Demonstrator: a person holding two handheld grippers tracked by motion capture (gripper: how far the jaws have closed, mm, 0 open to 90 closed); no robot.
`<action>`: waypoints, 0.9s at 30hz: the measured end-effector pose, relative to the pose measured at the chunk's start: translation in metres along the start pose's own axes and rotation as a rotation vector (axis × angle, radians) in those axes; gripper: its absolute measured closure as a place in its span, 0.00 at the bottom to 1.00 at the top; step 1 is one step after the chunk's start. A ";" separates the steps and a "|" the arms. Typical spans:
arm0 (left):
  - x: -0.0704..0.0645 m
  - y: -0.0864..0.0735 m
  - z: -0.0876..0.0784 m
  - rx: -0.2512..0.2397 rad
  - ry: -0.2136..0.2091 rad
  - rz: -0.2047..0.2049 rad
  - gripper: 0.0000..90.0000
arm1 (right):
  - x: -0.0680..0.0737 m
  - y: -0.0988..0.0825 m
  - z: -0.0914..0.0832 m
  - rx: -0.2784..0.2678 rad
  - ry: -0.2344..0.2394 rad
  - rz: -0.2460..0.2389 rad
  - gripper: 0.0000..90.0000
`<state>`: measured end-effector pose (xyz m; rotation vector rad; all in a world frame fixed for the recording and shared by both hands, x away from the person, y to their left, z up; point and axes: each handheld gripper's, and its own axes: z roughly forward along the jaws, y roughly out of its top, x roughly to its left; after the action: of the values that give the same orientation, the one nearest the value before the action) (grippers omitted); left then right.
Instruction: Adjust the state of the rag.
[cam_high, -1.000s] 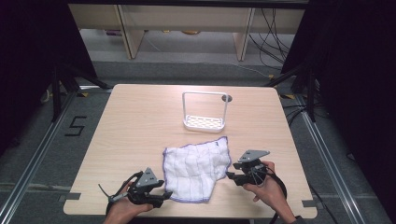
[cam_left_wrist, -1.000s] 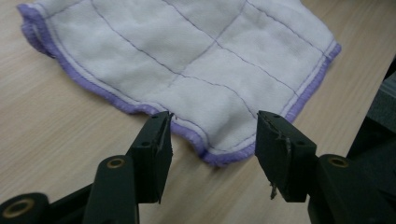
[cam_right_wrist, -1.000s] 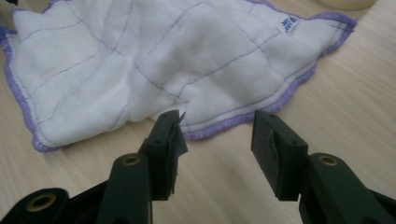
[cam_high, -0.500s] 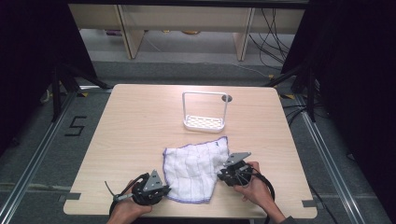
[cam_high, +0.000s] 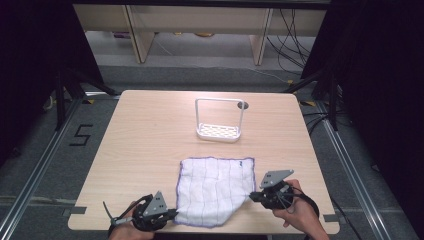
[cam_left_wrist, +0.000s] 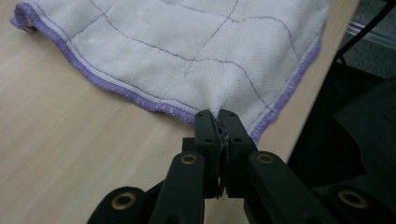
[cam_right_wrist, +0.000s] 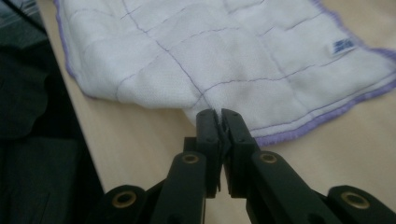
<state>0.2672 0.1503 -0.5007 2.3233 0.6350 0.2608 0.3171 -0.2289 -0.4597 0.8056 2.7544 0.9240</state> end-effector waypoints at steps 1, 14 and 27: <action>0.000 -0.001 0.000 0.008 0.000 -0.007 0.96 | 0.003 -0.005 0.005 0.011 0.007 -0.011 0.96; 0.057 0.029 -0.007 -0.129 0.065 -0.194 0.59 | -0.043 0.018 -0.002 -0.116 -0.110 0.144 0.55; 0.140 0.076 0.056 -0.009 0.051 -0.288 0.49 | -0.104 0.039 0.043 -0.051 -0.171 0.269 0.50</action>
<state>0.4358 0.1415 -0.4890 2.1880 0.9797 0.1887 0.4346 -0.2347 -0.4759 1.2073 2.5073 0.9156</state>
